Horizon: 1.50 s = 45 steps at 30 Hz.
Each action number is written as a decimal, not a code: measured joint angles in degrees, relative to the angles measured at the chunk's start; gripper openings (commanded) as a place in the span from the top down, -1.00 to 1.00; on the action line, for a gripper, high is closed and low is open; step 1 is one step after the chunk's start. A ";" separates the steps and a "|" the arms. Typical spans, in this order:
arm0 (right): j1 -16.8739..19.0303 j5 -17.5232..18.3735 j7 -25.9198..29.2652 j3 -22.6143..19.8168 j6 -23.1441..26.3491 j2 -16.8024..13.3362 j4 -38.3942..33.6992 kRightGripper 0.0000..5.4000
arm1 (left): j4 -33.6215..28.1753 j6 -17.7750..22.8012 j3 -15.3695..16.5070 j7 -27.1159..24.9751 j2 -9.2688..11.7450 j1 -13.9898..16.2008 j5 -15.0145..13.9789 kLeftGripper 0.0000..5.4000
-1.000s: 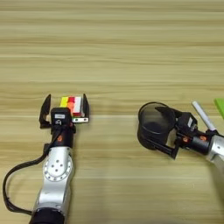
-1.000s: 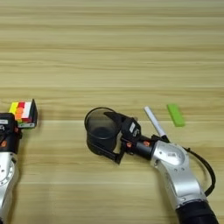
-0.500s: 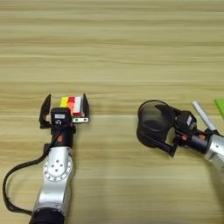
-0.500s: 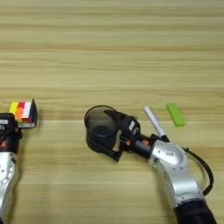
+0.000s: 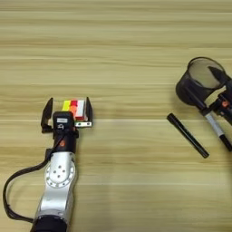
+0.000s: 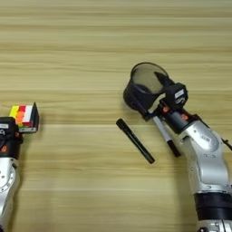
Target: Move the objects on the table
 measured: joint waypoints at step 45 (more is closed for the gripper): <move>-3.24 -10.68 -16.15 -10.08 -4.57 -8.96 28.80 -0.80 | -0.08 0.13 -0.05 -0.01 0.02 0.00 -0.01 -1.00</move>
